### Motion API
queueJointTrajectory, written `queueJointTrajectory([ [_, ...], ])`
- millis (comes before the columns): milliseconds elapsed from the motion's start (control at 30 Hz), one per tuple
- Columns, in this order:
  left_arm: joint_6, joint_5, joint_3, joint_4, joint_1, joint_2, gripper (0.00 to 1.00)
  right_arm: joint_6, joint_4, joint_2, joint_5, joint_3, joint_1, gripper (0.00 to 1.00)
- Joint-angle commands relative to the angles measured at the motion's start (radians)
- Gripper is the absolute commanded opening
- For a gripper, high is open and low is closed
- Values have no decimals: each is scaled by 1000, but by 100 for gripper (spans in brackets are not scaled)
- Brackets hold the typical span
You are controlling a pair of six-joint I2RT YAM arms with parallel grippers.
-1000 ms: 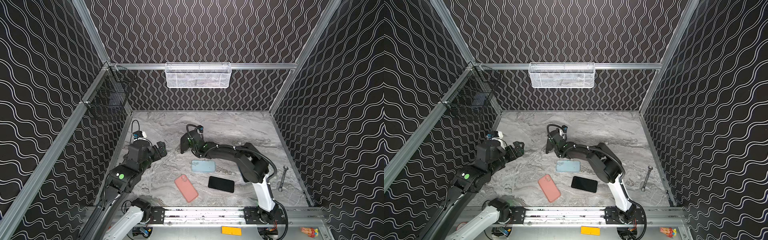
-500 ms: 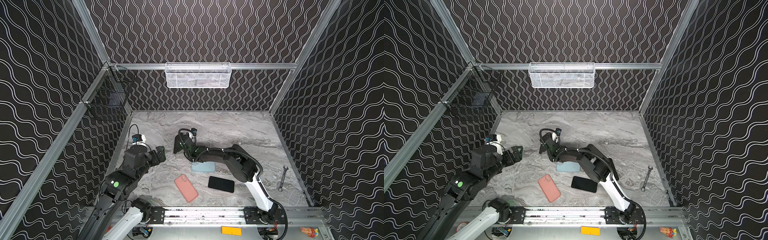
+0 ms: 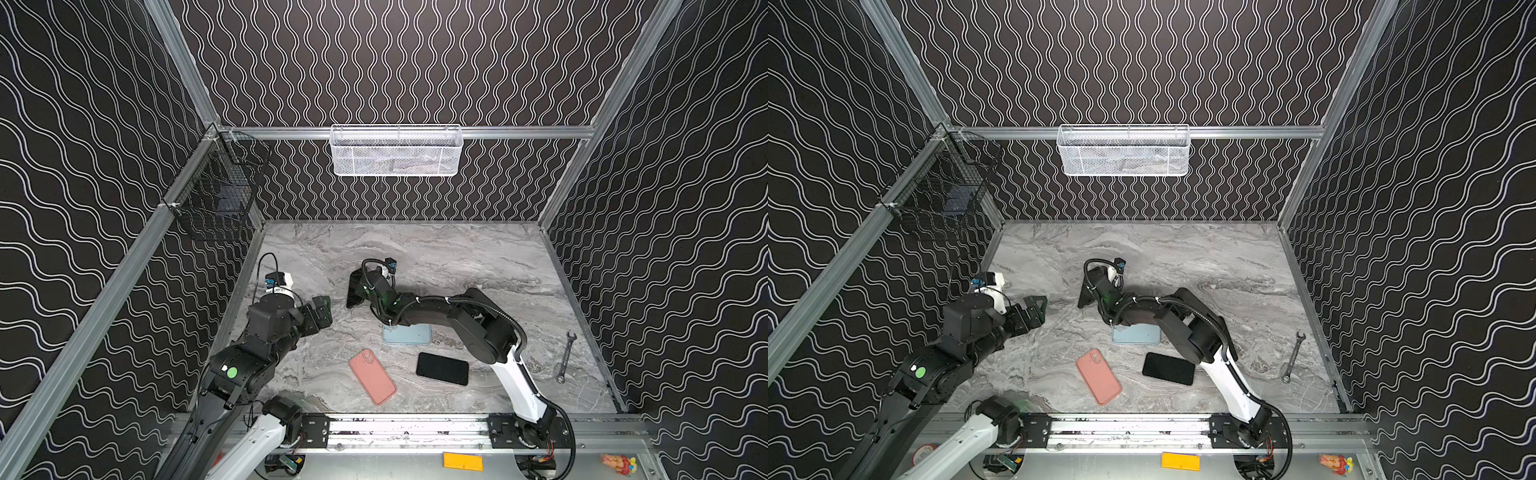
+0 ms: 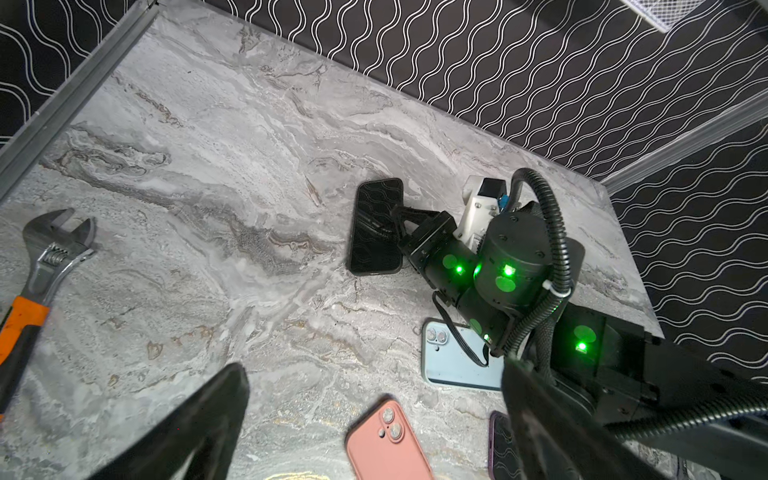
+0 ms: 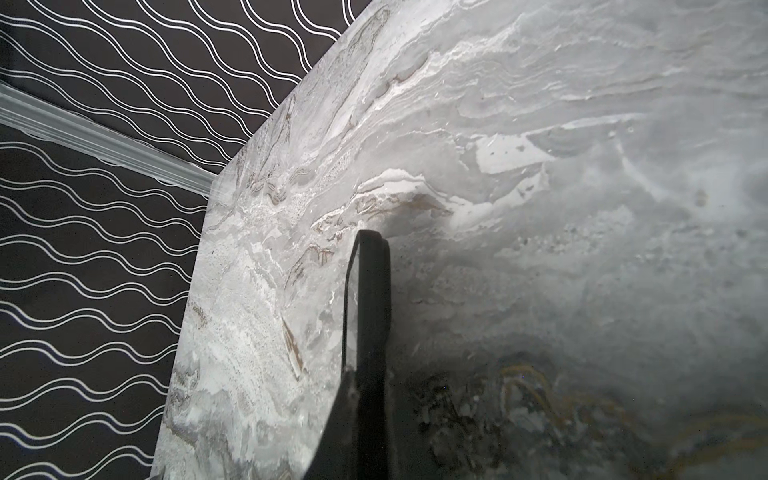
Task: Put the phone into the phone case
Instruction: 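Lower the cased phone to the table with the right gripper while the left withdraws, then move the right gripper over the blue-edged black phone on the table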
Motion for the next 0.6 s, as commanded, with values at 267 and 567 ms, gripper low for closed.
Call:
queueJointTrajectory([
  [267, -2, 18, 3, 4, 0, -15, 99, -1, -127, 0, -30, -22, -23, 11],
  [567, 0, 50, 11, 3, 1, -16, 98, 41, -186, -28, -40, -39, -34, 39],
])
